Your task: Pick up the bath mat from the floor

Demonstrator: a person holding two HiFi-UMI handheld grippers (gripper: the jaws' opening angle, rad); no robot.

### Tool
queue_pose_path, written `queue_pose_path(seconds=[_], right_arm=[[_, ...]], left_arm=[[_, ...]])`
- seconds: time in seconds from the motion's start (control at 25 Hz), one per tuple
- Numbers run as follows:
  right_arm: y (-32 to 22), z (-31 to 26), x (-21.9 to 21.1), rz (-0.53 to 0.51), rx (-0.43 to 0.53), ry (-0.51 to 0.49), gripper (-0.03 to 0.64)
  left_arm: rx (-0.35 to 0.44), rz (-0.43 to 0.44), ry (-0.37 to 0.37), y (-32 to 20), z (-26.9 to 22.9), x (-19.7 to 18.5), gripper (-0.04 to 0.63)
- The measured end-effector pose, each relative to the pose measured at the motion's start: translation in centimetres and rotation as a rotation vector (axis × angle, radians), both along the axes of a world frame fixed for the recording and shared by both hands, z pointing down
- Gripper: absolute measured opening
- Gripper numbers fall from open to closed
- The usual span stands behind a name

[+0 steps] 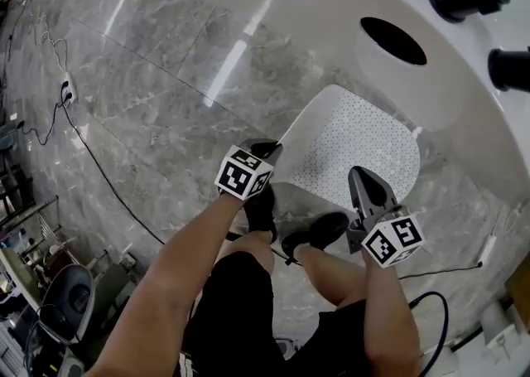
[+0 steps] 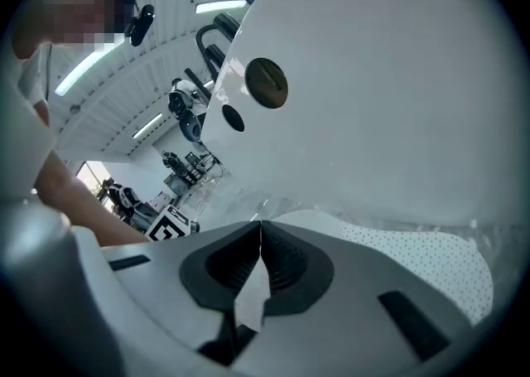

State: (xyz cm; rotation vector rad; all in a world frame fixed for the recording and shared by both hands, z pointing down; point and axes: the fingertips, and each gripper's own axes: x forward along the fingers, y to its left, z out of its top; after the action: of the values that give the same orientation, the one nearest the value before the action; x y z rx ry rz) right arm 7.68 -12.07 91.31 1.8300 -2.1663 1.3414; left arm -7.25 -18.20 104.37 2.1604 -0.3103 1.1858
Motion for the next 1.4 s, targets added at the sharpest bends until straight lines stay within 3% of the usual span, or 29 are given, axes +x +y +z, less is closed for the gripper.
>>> queue_pose_path(seconds=[0.12, 0.28, 0.48, 0.8, 1.4], right_arm=[[2.4, -1.5, 0.0, 0.078, -0.039, -0.034, 0.006], [4.6, -4.2, 1.2, 0.181, -0.074, -0.081, 0.006], [7.6, -6.8, 2.1, 0.206, -0.117, -0.071, 0.006], [10.8, -12.2, -0.2, 0.131, -0.177, -0.069, 0.006], [12.3, -23.8, -2.9, 0.007, -0.165, -0.041, 0.006]], left_arm=[[0.016, 0.051, -0.002, 1.2, -2.8, 0.4, 0.014], [0.003, 0.049, 0.017, 2.2, -6.0, 1.4, 0.014], [-0.011, 0.073, 0.024, 3.9, -9.9, 2.0, 0.014], [-0.016, 0.102, 0.027, 6.1, -17.0, 2.5, 0.014], [-0.043, 0.025, 0.194, 8.7, -32.6, 2.5, 0.014]])
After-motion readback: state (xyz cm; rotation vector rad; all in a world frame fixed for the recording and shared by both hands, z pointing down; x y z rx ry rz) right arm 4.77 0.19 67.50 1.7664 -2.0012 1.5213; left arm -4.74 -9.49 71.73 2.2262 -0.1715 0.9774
